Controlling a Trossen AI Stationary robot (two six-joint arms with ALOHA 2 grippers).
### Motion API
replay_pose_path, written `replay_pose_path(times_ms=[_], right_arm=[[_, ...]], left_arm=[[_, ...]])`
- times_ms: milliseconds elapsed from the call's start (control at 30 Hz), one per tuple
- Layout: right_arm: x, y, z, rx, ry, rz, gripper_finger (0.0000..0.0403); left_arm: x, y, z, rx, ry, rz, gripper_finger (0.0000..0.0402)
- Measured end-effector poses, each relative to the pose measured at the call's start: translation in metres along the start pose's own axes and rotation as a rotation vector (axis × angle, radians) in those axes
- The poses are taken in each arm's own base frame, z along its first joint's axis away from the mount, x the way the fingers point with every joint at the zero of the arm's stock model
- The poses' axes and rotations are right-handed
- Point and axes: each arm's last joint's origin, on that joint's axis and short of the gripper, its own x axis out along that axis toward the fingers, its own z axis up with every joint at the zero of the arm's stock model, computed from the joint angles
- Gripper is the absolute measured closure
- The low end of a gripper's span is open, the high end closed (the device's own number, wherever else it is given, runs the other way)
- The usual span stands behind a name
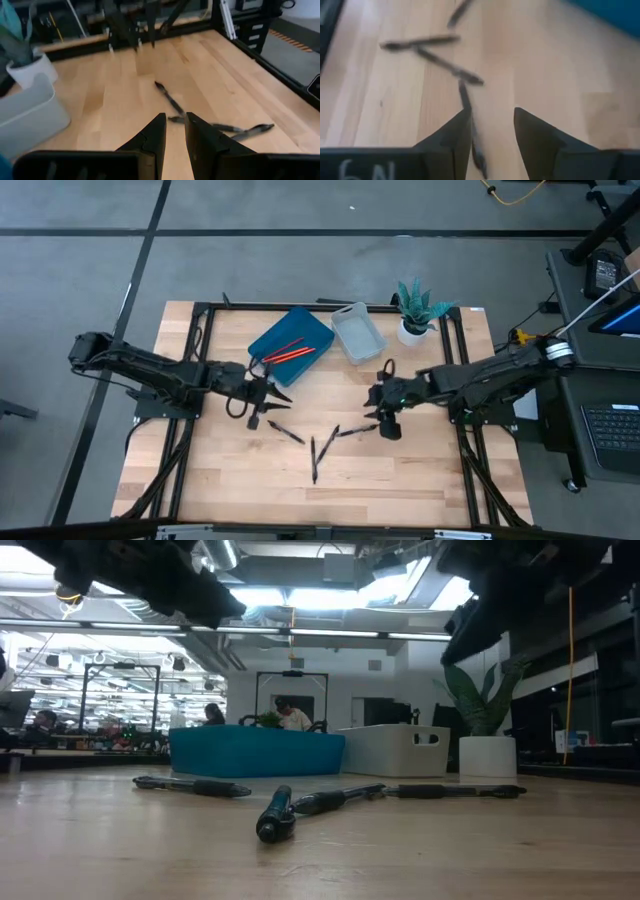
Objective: Sort pens & pencils
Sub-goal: Put the black pen into the gray bin
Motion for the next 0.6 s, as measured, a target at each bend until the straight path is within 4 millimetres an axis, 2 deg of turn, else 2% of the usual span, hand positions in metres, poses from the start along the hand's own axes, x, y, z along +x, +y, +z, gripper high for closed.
replay_pose_path(times_ms=[167,367,600], right_arm=[[0.023,0.013,0.002,-0.008,0.108,0.005,0.0263],[0.042,0.023,0.003,-0.033,0.172,0.008,0.027],[0.068,0.029,-0.011,-0.033,0.271,-0.007,0.027]], left_arm=[[0.0,-0.008,-0.013,0.018,-0.015,0.036,0.0335],[0.0,-0.007,-0.013,0.003,-0.012,0.051,0.0335],[-0.001,-0.005,-0.029,-0.049,0.049,0.164,0.0335]])
